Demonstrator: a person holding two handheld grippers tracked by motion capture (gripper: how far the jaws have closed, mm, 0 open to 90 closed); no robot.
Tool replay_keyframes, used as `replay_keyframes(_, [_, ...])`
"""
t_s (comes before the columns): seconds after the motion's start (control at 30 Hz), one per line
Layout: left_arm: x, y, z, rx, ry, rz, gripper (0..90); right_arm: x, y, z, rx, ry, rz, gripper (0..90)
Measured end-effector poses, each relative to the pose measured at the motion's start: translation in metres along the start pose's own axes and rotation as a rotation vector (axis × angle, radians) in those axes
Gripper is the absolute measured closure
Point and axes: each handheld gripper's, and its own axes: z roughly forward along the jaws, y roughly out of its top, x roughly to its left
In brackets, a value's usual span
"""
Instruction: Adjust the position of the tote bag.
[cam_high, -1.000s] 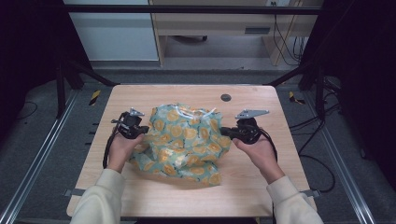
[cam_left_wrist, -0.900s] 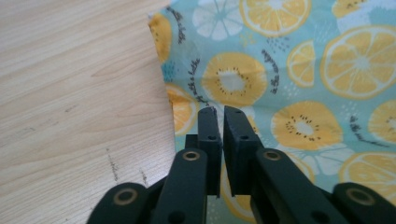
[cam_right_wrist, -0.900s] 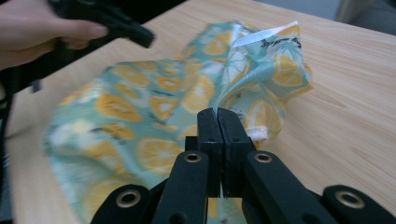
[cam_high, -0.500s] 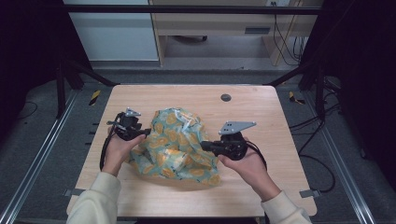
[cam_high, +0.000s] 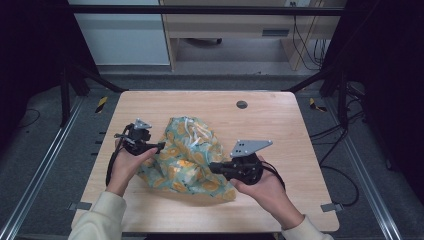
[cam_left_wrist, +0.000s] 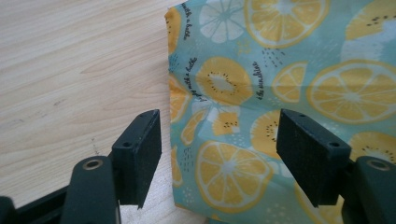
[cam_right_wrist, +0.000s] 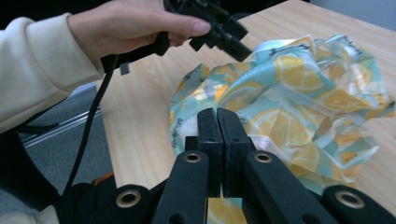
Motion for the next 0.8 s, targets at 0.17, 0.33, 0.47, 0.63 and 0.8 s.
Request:
replay_keyframes(0.17, [-0.01, 0.015, -0.004, -0.016, 0.002, 0.022, 28.2, 0.006, -0.006, 0.012, 0.026, 0.023, -0.004, 89.2])
replay_keyframes(0.33, [-0.024, 0.04, -0.002, -0.019, -0.002, 0.05, 25.5, 0.009, -0.01, 0.025, 0.049, 0.042, -0.01, 89.2])
replay_keyframes(0.47, [-0.038, 0.06, 0.002, -0.027, -0.007, 0.066, 22.9, 0.012, -0.012, 0.035, 0.064, 0.062, -0.021, 89.2])
replay_keyframes(0.63, [-0.052, 0.08, 0.013, -0.03, -0.023, 0.056, 21.4, 0.013, -0.013, 0.04, 0.071, 0.072, -0.028, 89.2])
replay_keyframes(0.8, [-0.063, 0.092, 0.027, 0.009, -0.02, 0.078, 19.8, 0.015, -0.013, 0.045, 0.077, 0.081, -0.038, 89.2])
